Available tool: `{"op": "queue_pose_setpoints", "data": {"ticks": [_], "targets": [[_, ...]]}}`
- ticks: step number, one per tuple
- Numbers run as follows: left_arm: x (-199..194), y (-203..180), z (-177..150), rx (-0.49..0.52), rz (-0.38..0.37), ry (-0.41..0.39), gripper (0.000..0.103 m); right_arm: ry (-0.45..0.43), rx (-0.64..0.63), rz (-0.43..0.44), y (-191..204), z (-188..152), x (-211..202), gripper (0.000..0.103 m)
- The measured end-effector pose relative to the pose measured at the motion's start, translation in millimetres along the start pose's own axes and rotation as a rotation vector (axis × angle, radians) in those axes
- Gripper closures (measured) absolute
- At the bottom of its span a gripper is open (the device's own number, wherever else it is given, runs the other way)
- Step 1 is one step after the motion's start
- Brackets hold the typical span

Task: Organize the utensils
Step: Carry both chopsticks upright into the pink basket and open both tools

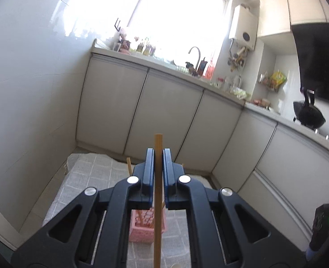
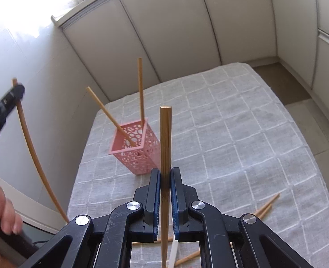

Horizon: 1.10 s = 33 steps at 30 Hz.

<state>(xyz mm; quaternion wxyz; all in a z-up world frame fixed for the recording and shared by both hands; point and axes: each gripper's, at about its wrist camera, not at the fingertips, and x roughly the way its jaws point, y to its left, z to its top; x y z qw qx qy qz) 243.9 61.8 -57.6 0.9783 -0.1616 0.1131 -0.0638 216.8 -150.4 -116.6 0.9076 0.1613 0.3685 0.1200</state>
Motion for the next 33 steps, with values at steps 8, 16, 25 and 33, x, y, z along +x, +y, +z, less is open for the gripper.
{"op": "queue_pose_setpoints", "data": {"ticks": [8,16,25,33], "targets": [[16,27,11,-0.126,0.009,-0.223,0.095,-0.185,-0.129,0.014,28,59,-12,0.095],[33,29,1,-0.097,0.037,-0.310,0.095,-0.409,-0.094,0.094,41,94,2,0.095],[56,30,-10,-0.033,0.019,-0.327,0.095,-0.426,-0.093,0.098,39,85,67,0.095],[70,39,-25,-0.015,-0.001,-0.262,0.095,-0.367,-0.117,0.100,34,76,109,0.095]]}}
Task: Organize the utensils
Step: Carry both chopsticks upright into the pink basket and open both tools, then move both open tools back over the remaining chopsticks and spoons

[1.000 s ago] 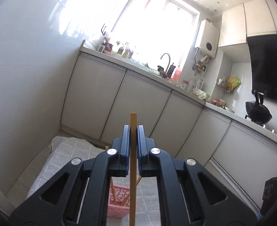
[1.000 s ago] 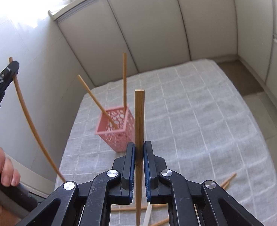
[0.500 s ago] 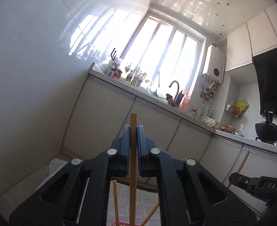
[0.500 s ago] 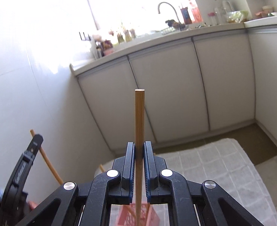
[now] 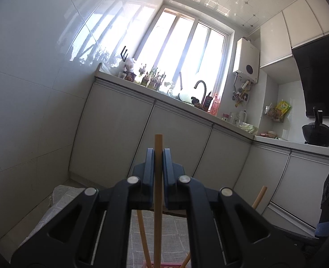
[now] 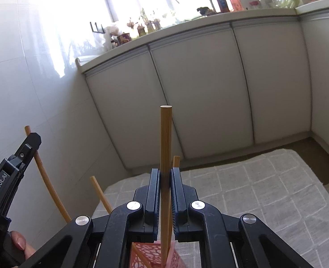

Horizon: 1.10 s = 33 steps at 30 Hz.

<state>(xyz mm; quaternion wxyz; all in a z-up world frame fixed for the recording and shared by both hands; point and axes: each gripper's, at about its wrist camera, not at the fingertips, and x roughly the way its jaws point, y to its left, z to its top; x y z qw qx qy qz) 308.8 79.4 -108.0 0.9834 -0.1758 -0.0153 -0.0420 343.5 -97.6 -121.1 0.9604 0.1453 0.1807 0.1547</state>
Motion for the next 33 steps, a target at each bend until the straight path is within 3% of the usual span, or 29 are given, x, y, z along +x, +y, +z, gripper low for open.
{"op": "queue_pose_setpoints", "data": {"ticks": [4,7,13,21,30,33], "targets": [[2,6,3,-0.031,0.007,0.009,0.095,0.020,-0.032,-0.003,3,-10,5,0.095],[-3,8,18,-0.081,0.006,-0.027,0.095,0.024,-0.049,-0.004,5,-13,6,0.095],[4,6,34,-0.066,0.045,-0.080,0.095,0.025,-0.023,0.013,1,-11,7,0.095],[30,-5,8,0.042,0.016,0.036,0.095,0.027,-0.020,0.018,-5,-11,9,0.095],[37,-5,-8,0.071,0.001,0.155,0.094,0.066,-0.003,0.032,-6,-12,13,0.093],[35,-4,-6,0.062,0.012,0.196,0.082,0.067,0.014,0.040,-8,-8,5,0.078]]}}
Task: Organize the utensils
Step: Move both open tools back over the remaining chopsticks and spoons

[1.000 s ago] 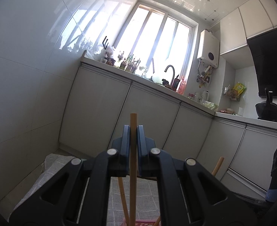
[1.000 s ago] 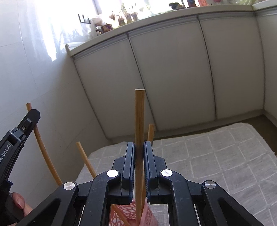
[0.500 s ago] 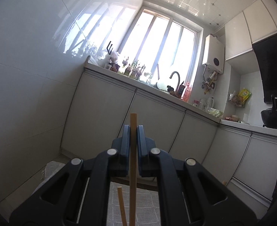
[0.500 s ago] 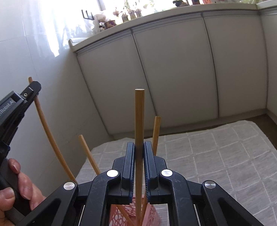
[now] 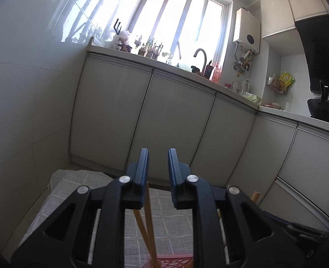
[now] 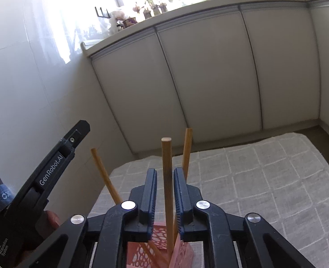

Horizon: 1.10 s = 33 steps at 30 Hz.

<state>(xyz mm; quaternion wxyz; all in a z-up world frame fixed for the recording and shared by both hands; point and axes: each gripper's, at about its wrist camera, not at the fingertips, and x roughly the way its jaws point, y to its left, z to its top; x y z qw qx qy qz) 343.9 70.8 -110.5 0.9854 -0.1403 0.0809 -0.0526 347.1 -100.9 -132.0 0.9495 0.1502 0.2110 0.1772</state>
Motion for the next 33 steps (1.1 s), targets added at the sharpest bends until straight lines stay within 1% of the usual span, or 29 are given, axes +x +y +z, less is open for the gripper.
{"op": "queue_pose_setpoints", "data": {"ticks": [1,3,5,6,8,10,12,14,16,19,21,25,30,33], "targets": [[-2,0,1,0.002,0.004,0.011,0.079,-0.001,0.004,0.005,0,2,-4,0.074],[-8,-2,4,0.011,0.012,0.033,0.072,0.000,0.011,0.002,-1,6,-12,0.070],[-15,-5,7,0.024,0.020,0.058,0.064,0.008,0.011,-0.008,-1,10,-22,0.069],[-20,-6,8,0.033,0.027,0.070,0.062,0.011,0.013,-0.016,-2,12,-28,0.068],[-30,-8,11,0.046,0.042,0.095,0.052,0.030,0.020,-0.034,-3,17,-39,0.063],[-41,-9,12,0.058,0.052,0.136,0.045,0.054,0.029,-0.049,-5,19,-52,0.058],[-51,-8,12,0.071,0.073,0.181,0.040,0.065,0.033,-0.069,-7,20,-67,0.055],[-62,-8,12,0.084,0.088,0.222,0.028,0.067,0.032,-0.089,-10,17,-86,0.050],[-69,-9,12,0.106,0.103,0.275,0.022,0.076,0.037,-0.105,-14,13,-103,0.043],[-77,-11,8,0.122,0.129,0.371,0.020,0.116,0.050,-0.130,-21,6,-126,0.037],[-84,-15,2,0.134,0.139,0.435,0.015,0.146,0.060,-0.149,-27,-1,-139,0.034],[-99,-28,-10,0.166,0.117,0.545,0.008,0.185,0.083,-0.188,-40,-12,-166,0.029],[-110,-37,-31,0.127,0.093,0.697,0.007,0.276,0.097,-0.244,-55,-26,-187,0.026],[-120,-39,-49,0.113,0.090,0.764,0.007,0.305,0.116,-0.255,-64,-37,-197,0.025]]}}
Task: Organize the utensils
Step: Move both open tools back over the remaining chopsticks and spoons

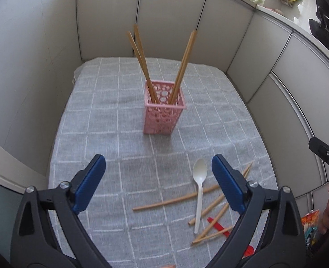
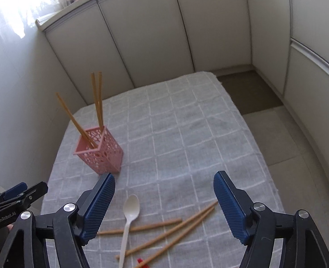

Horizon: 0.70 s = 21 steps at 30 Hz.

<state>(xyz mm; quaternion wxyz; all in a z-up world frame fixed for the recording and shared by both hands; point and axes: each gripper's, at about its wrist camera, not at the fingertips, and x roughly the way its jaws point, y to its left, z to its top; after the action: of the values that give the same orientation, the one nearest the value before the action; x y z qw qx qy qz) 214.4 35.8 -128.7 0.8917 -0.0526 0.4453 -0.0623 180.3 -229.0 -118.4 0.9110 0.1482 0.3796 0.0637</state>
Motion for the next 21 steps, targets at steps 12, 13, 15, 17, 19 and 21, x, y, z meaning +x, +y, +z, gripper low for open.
{"op": "queue_pose_setpoints", "data": {"ticks": [12,13,15,17,19,21], "targets": [[58,24,-65,-0.156,-0.049,0.349,0.007,0.292,0.180,-0.040,-46,-58,34,0.022],[61,29,-67,-0.197,-0.076,0.367,0.008,0.310,0.195,-0.042,-49,-61,37,0.022],[64,31,-68,-0.210,-0.120,0.371,0.009,0.348,0.213,-0.067,-54,-66,46,0.022],[68,27,-66,-0.145,-0.078,0.345,0.015,0.384,0.219,-0.091,-57,-71,53,0.022],[72,17,-63,-0.069,-0.039,0.328,0.021,0.409,0.224,-0.096,-60,-73,58,0.022],[77,2,-61,-0.008,-0.064,0.317,0.028,0.427,0.230,-0.105,-65,-76,62,0.022]]}}
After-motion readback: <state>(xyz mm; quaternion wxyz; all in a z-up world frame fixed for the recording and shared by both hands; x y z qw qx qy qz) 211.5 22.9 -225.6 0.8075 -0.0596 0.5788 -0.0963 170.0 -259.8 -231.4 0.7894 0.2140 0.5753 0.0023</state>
